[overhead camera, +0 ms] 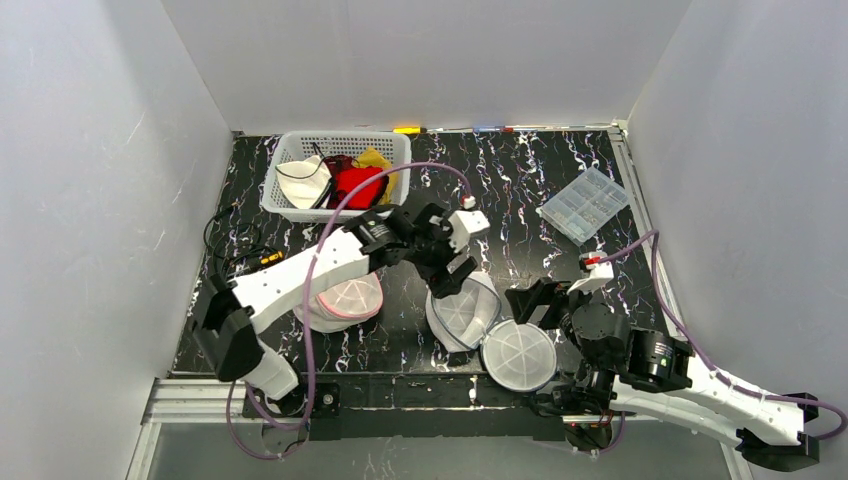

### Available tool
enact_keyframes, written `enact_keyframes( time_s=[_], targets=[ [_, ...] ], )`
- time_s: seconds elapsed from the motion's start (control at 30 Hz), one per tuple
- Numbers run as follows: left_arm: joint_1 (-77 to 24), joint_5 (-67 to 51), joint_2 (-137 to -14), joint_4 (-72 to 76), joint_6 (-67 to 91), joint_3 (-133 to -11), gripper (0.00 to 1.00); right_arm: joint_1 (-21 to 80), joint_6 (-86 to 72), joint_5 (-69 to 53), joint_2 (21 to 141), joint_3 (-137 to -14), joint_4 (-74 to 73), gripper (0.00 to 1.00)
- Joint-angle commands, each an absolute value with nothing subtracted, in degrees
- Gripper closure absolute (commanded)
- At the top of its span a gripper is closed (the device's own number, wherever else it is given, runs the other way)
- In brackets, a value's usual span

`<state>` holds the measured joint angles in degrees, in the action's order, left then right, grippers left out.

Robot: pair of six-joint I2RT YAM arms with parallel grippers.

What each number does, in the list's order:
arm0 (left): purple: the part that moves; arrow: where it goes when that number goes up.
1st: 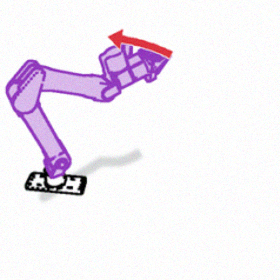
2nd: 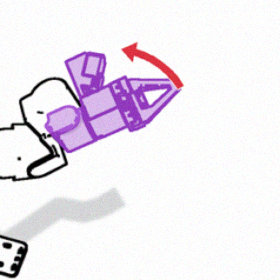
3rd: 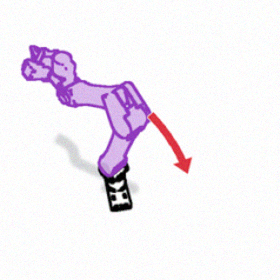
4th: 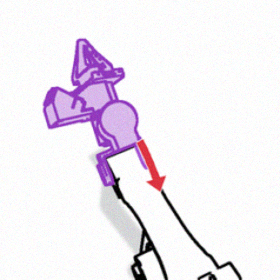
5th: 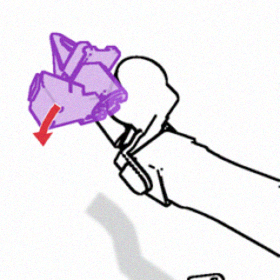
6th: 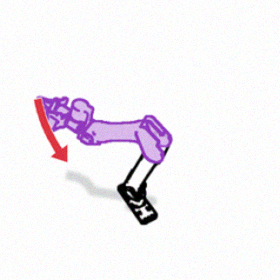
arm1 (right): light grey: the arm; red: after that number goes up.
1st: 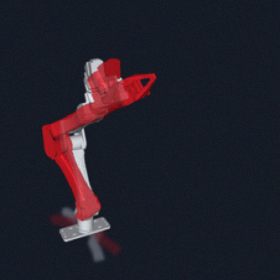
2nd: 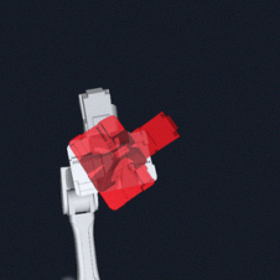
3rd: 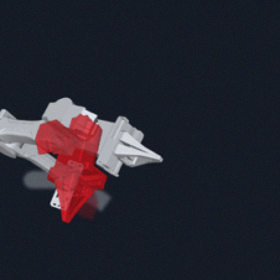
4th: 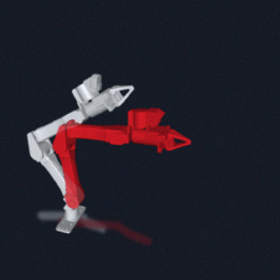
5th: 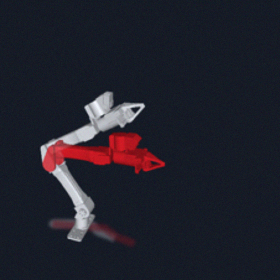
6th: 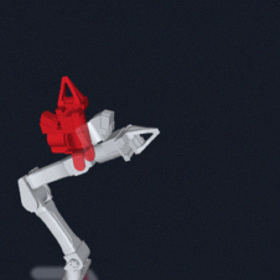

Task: Unzip the laundry bag and remove the bra
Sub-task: Close the laundry bag at the center of the board.

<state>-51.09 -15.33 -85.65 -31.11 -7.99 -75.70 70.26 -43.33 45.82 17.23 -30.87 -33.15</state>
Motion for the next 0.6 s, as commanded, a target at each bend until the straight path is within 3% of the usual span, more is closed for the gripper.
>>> enact_keyframes(
  time_s=[0.0, 0.1, 0.2, 0.37, 0.57],
  targets=[
    [-52.22, -11.27, -91.03, -33.12, -12.19, -78.16, 0.2, 70.5, -44.0, 45.15, 17.47, -30.86, -32.43, 0.02],
    [-52.34, -8.19, -94.51, -34.48, -11.99, -79.77, 0.27, 70.56, -43.62, 44.33, 18.08, -31.28, -32.4, 0.02],
    [-52.35, -6.45, -96.91, -35.92, -11.61, -81.18, 0.45, 70.53, -43.21, 44.09, 18.03, -31.16, -31.99, 0.02],
    [-52.22, -2.83, -94.31, -33.29, -7.45, -79.34, 1.0, 70.58, -42.73, 44.43, 17.88, -30.84, -30.99, 0.02],
    [-51.96, 8.02, -84.91, -27.79, 7.18, -72.9, 1.0, 70.54, -43.9, 46.71, 21.09, -30.61, -30.28, 0.02]
  ],
)
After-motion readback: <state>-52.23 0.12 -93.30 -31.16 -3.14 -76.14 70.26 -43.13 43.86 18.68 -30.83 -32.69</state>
